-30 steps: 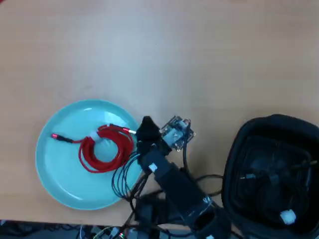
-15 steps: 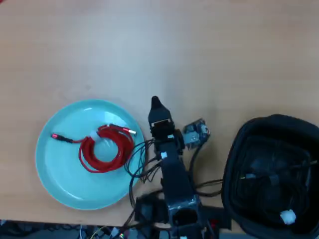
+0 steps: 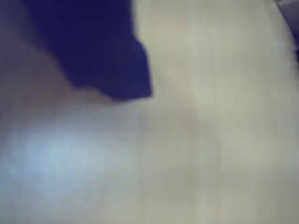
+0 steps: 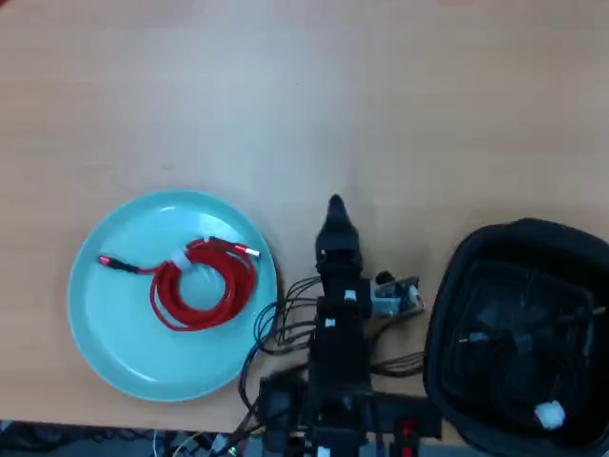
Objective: Put a black charging cable in a black bowl and put a red charging cable in a green bowl
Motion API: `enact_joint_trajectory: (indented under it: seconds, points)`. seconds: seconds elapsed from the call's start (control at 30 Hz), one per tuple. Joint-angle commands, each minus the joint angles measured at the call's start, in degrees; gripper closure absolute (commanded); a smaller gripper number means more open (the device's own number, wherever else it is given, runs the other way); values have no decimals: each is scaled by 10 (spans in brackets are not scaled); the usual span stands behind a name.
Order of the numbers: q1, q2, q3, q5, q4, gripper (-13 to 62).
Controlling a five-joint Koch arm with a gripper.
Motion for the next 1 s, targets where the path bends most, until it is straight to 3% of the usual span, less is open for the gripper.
enact_joint_trajectory:
  seconds: [0.0, 0.97]
  points:
    - [5, -7, 24, 1, 8, -84]
    - [5, -5, 33, 0, 11, -85]
